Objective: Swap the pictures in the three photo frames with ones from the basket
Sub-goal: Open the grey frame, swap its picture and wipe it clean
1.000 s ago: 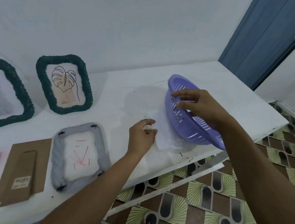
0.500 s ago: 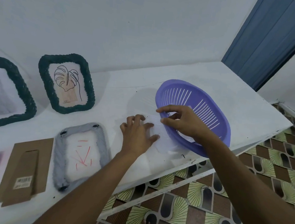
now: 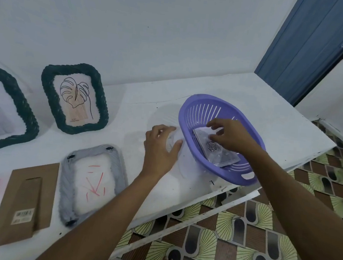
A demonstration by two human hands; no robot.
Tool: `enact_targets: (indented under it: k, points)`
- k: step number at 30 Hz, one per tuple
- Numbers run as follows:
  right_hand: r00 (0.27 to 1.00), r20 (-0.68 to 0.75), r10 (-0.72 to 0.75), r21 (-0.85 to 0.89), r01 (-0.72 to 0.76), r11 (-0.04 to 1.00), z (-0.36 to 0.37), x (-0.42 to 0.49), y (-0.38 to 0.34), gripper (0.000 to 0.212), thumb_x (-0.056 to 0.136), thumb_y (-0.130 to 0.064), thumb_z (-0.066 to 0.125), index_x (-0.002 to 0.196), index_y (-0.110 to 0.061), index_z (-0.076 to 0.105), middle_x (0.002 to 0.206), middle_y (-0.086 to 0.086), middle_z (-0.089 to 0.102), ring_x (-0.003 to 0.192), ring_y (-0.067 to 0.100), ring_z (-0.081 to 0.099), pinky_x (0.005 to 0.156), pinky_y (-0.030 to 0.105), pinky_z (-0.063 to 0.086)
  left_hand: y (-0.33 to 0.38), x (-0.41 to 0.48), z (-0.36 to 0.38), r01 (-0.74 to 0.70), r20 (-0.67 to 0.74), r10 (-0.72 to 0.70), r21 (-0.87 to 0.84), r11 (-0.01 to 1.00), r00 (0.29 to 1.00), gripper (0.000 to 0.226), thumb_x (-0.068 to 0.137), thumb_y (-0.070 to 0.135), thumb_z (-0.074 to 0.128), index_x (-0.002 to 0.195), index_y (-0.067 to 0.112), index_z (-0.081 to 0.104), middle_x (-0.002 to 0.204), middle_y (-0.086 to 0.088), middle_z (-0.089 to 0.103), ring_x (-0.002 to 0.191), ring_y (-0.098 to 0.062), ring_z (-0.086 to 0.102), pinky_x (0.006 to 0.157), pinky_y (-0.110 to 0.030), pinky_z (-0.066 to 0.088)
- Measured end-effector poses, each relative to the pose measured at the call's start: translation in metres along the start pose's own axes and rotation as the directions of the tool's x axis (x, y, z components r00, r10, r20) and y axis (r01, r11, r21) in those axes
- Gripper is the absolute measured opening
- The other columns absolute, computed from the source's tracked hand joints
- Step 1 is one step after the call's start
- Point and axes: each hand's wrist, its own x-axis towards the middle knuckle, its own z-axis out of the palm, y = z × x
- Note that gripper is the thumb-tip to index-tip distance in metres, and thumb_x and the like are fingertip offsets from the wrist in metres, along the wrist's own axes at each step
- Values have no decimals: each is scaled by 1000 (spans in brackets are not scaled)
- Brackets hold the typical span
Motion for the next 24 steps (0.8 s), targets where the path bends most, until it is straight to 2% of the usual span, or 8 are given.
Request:
enact_targets:
  k: [1,3,7,12,16,19,24]
  points:
    - [999,37,3,-52,-1,999,4,1,1,40,83,-26,74,121,-20,62,117,6,67,93,18,63,79,30,49,7,4,-1,19,19,-17,-88,996,1000,44,90,40,63,130,25,55,133,2,48,122,-13,40,97,-32,41]
    - [995,94,22,-120,-10,993,14,2,0,47,80,-32,77,123,-21,61,118,5,65,99,22,62,83,31,49,16,11,0,28,90,-17,-122,992,996,48,90,44,61,135,29,49,139,3,47,123,-12,40,94,-26,40]
    - [996,81,30,-241,-9,971,30,6,0,56,74,-43,78,123,-22,60,118,4,65,99,23,62,87,38,55,22,14,0,23,135,-8,-111,994,991,52,88,41,65,135,24,51,135,1,53,122,-16,43,97,-32,42]
    - [997,69,44,-253,-25,967,31,7,-4,55,75,-41,77,124,-22,59,118,4,65,98,24,63,86,41,56,22,16,-1,7,110,6,-112,994,994,53,85,41,69,132,21,55,130,0,57,117,-15,46,95,-34,47]
    - [998,53,43,-141,-36,989,23,4,-1,43,80,-23,74,121,-18,61,106,5,71,94,23,65,84,37,55,19,16,2,22,122,-7,-122,992,993,52,85,42,68,132,24,54,127,3,57,116,-14,45,95,-35,48]
    - [998,-2,65,-51,-65,997,18,1,-1,37,81,-8,70,116,-17,63,89,2,68,77,16,64,73,30,52,19,16,2,13,121,2,-120,993,993,51,87,42,67,132,25,53,124,5,57,116,-13,43,94,-35,46]
    - [992,-92,90,75,-83,994,6,1,-7,36,78,-9,74,112,-16,64,77,0,68,71,13,64,68,27,48,22,16,-3,49,119,-25,-205,978,993,53,86,40,69,134,30,50,131,5,49,121,-12,42,93,-27,43]
